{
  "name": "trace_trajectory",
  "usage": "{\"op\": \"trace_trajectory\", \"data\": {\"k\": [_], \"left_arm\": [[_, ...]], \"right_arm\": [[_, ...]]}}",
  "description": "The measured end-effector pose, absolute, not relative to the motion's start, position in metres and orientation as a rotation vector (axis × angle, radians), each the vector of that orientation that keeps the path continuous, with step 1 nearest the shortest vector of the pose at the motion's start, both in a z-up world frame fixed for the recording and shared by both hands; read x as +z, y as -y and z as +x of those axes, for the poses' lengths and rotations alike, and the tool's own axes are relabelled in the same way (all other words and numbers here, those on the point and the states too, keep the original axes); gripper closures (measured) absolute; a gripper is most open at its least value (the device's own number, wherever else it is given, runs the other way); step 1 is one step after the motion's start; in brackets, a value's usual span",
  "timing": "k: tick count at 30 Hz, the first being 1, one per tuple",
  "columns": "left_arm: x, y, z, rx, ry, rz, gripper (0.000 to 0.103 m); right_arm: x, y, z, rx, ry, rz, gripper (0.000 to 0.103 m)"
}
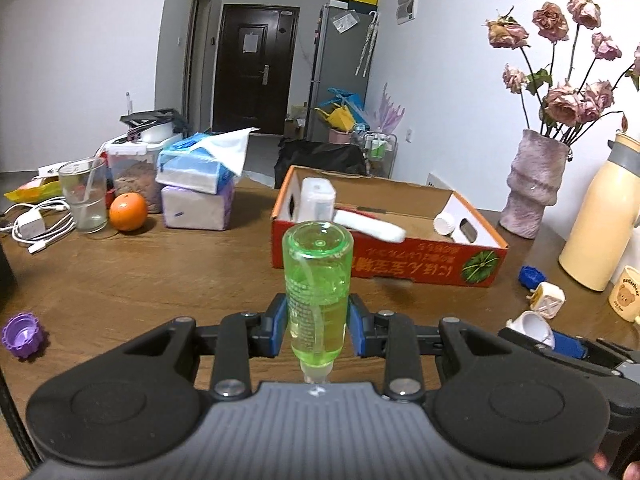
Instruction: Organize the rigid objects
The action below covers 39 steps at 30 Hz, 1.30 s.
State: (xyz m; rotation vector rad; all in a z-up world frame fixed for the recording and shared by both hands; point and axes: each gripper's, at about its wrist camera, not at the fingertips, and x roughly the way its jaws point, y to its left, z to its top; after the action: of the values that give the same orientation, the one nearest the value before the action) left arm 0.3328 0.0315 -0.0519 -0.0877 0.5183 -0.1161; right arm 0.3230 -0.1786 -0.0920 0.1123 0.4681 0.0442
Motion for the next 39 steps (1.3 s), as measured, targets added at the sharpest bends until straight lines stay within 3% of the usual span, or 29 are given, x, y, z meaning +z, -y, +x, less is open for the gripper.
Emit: {"op": "trace_trajectory", "data": {"k": [39], "left_arm": [[-0.031, 0.061, 0.422, -0.202, -0.462, -0.137, 0.071]], "right_arm": [[-0.071, 0.219, 0.393, 0.012, -0.398, 0.137, 0.061]]}}
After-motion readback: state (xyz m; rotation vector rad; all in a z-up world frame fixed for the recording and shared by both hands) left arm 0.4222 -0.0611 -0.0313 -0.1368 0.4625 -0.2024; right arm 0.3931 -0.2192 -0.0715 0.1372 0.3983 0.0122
